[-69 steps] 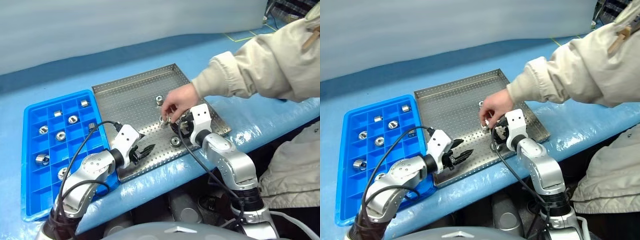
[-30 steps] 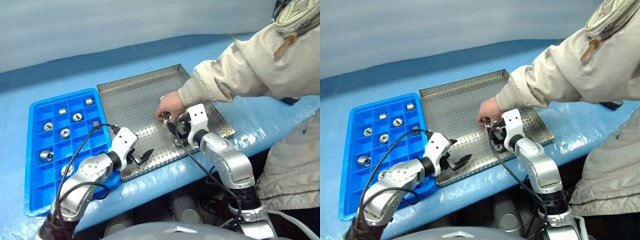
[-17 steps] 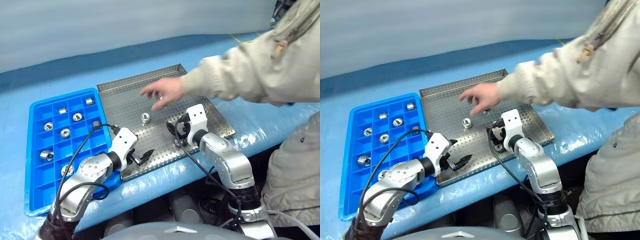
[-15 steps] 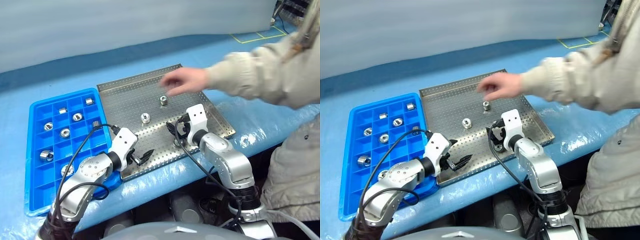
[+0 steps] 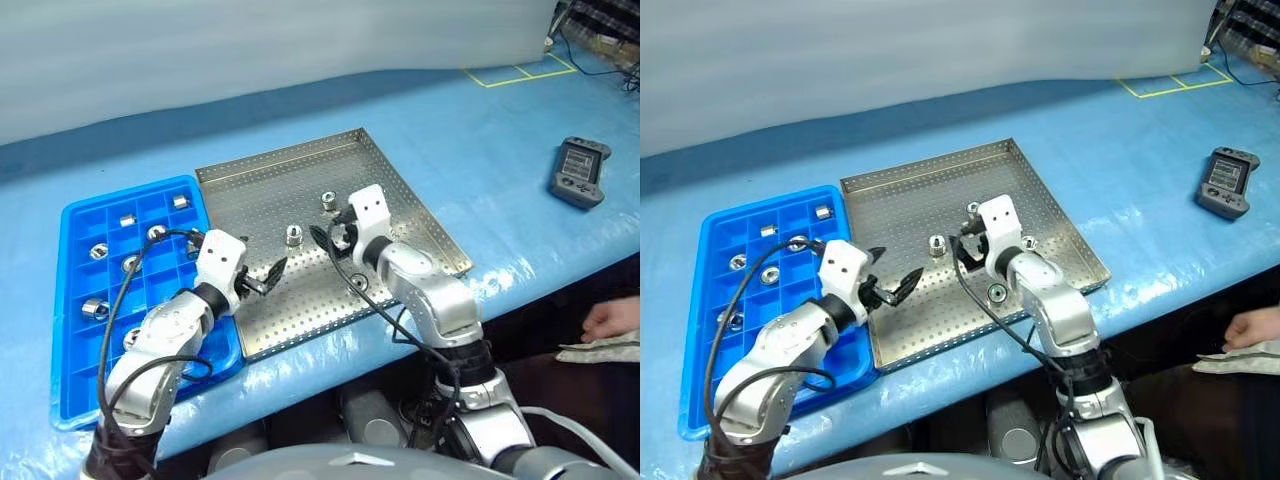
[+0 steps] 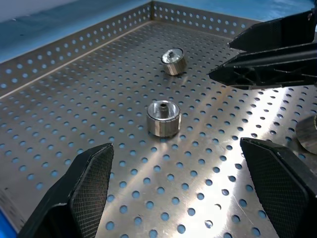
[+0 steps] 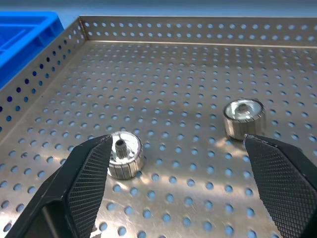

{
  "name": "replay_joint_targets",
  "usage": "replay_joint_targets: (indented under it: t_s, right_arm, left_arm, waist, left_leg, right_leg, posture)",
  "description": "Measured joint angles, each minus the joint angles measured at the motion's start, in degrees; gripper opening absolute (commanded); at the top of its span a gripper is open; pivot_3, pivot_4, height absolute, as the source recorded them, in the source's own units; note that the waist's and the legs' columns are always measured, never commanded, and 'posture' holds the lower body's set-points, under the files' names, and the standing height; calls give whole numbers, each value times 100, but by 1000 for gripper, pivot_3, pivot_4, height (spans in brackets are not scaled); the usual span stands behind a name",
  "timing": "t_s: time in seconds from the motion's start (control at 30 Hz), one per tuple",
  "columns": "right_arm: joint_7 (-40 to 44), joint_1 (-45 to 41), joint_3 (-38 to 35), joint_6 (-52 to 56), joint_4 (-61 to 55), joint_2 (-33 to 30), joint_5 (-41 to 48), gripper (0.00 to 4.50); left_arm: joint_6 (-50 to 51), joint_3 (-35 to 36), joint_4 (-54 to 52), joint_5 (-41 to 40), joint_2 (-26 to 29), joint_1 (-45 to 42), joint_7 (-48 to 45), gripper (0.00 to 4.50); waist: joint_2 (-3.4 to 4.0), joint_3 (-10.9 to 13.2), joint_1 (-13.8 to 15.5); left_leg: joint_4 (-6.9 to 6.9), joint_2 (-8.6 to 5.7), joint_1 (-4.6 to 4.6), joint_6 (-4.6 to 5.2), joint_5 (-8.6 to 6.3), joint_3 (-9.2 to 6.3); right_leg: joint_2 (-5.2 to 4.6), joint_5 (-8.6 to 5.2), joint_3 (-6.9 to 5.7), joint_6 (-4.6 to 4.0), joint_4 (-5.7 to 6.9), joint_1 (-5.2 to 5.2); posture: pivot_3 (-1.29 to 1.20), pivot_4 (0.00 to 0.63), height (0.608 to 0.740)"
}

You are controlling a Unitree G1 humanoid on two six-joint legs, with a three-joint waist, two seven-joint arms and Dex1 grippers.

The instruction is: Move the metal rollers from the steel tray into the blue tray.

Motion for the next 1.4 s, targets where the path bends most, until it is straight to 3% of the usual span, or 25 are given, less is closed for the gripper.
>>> replay_joint_targets:
  t_s: [0.57,0.67,0.9,1.2,1.4]
  right_arm:
    - [78,-483,193,-870,2058,658,-413,4500]
    - [4,-482,135,-950,2252,676,-447,3846]
    - [-48,-474,-34,-1011,2342,684,-517,1710]
    - [19,-463,22,-925,2190,698,-553,1720]
    - [344,-886,336,-805,1608,759,-556,1720]
  left_arm:
    - [295,298,-885,-63,-34,659,230,4438]
    - [353,251,-885,-63,-37,659,263,4500]
    - [407,217,-885,-72,-37,645,286,4500]
    - [333,310,-894,-75,-183,651,373,4500]
    - [-89,980,-1320,-44,-672,1041,848,4500]
  waist:
    - [2,-1,574]
    - [2,-1,582]
    - [3,-2,575]
    - [3,-2,572]
    - [3,-2,640]
  left_leg:
    - [-9,-2,-8,-4,2,1]
    - [-9,-3,-9,-4,2,1]
    - [-10,-2,-7,-4,2,1]
    - [-10,-2,-8,-4,2,1]
    - [-31,0,-4,-16,9,-1]
  right_leg:
    - [-7,1,-9,-8,0,-15]
    - [-8,1,-9,-9,0,-16]
    - [-8,1,-12,-10,0,-15]
    - [-8,1,-12,-11,0,-17]
    - [-10,3,-19,-22,0,-25]
  posture:
    - [36,150,740]
    - [33,150,740]
    - [23,150,740]
    - [78,150,740]
    - [193,150,740]
